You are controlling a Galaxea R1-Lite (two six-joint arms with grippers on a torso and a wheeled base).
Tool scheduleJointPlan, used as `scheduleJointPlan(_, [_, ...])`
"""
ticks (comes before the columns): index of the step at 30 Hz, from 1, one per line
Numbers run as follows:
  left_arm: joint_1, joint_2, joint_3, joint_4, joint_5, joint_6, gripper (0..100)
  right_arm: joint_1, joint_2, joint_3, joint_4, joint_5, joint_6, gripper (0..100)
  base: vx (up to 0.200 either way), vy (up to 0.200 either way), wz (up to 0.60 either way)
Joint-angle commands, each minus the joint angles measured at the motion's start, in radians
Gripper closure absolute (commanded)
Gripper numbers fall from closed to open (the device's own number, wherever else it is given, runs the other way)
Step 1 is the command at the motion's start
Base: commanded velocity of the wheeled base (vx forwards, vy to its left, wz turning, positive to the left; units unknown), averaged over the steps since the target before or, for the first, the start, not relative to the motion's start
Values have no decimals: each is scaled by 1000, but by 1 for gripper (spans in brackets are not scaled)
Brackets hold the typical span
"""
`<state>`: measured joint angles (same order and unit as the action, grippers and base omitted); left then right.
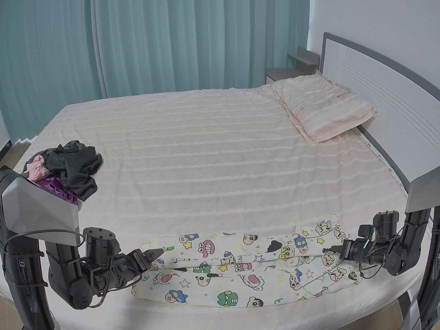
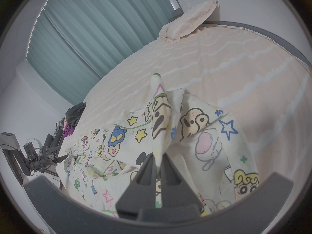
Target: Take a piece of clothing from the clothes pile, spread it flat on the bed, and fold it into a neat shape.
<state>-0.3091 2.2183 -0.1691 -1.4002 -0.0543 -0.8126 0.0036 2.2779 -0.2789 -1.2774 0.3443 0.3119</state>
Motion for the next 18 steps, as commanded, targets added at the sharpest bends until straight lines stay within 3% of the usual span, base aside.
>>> scheduleJointPlan(1, [-1,9,2,0,1,1,0,-17,-18,18,0,1,-2,100,0,0,0])
scheduleJointPlan(7, [-2,11,2,0,4,1,0,-36,-17,55,6,1,-66,100,0,0,0])
scheduleJointPlan(13, [-4,11,0,0,4,1,0,-44,5,43,6,1,-73,100,0,0,0])
scheduleJointPlan(14, [-4,11,0,0,4,1,0,-44,5,43,6,1,-73,0,0,0,0])
scheduleJointPlan(18, [-4,12,0,0,4,1,0,-47,-32,63,-5,1,-77,0,0,0,0])
